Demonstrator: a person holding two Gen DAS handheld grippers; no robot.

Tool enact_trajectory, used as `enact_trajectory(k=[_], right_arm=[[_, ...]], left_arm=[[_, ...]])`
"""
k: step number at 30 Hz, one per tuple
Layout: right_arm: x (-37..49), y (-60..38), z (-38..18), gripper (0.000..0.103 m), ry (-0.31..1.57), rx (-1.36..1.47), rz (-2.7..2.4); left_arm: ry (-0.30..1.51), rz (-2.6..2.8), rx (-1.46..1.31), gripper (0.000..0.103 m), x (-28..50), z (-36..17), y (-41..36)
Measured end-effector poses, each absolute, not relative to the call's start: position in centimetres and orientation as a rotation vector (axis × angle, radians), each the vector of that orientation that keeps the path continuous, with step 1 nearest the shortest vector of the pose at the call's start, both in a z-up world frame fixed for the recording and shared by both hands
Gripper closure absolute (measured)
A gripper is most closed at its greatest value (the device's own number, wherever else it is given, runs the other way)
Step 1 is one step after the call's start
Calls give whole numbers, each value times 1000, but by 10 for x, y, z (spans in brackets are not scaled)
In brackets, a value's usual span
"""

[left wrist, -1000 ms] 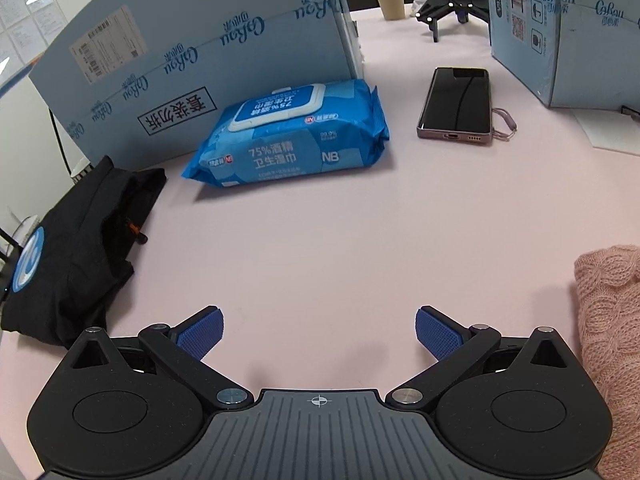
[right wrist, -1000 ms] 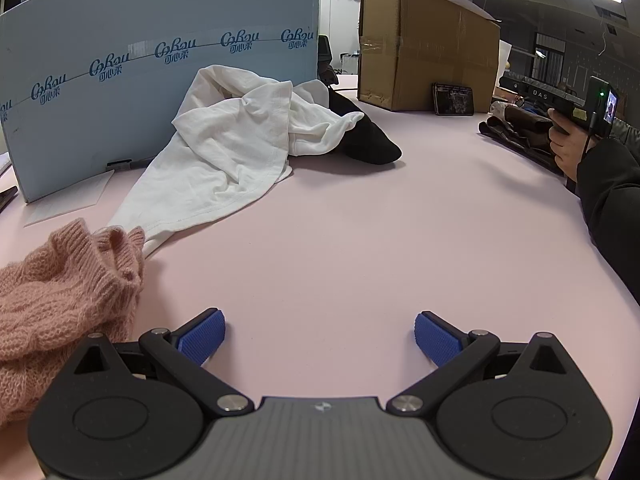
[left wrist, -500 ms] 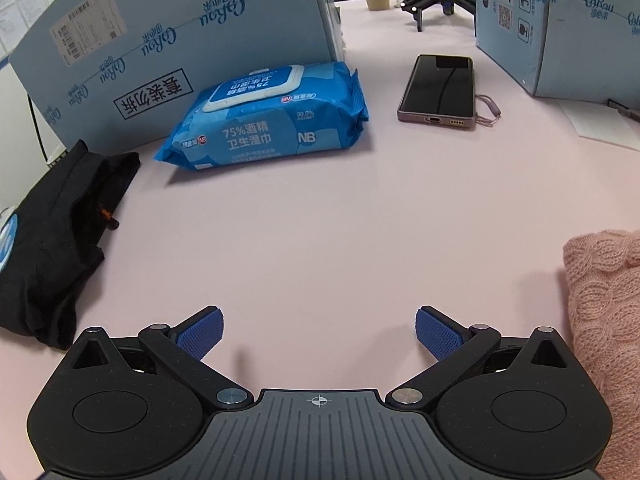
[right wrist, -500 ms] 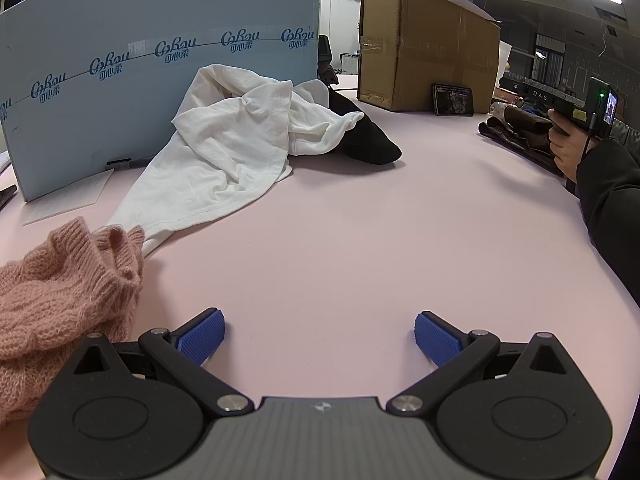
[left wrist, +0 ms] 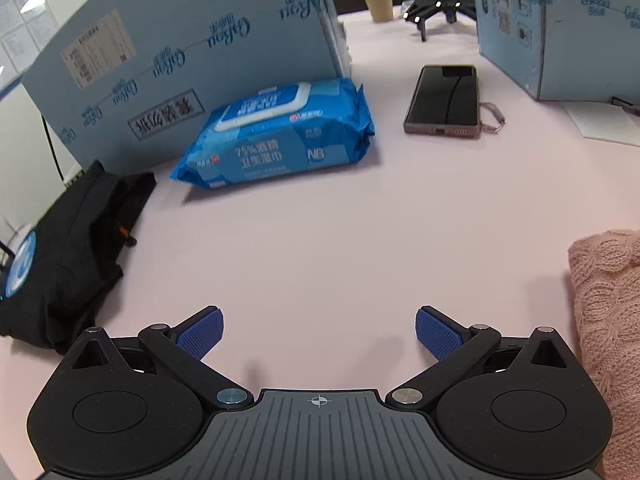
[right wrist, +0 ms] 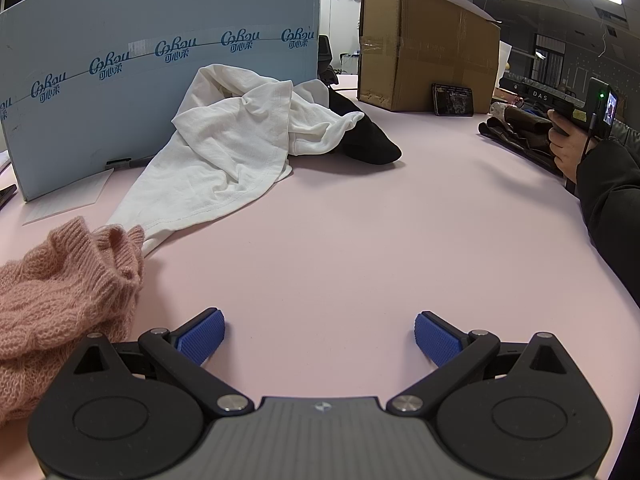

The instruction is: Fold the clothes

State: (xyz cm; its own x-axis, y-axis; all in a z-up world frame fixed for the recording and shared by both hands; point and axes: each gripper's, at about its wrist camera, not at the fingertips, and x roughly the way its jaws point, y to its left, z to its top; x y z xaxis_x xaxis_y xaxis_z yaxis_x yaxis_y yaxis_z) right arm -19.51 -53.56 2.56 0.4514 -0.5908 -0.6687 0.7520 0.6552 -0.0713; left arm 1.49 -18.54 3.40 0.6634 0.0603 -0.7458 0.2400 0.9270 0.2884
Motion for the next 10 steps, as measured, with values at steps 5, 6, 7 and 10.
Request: enact_trajectory(k=[5,6,7,10], right_arm=[[-195,-535,26,0,719,250,-840],[-195,-535,26,0,719,249,-840],[-195,-535,26,0,719,249,-840],[-195,-536,26,0,719,248,-839]], left_arm=[[837,-103,355,0,18,41,-184],[843,-108,345,0,19,42,-183],[850,-114,335,0,20,43,-183],[852,-118,334,0,19,42,-185]])
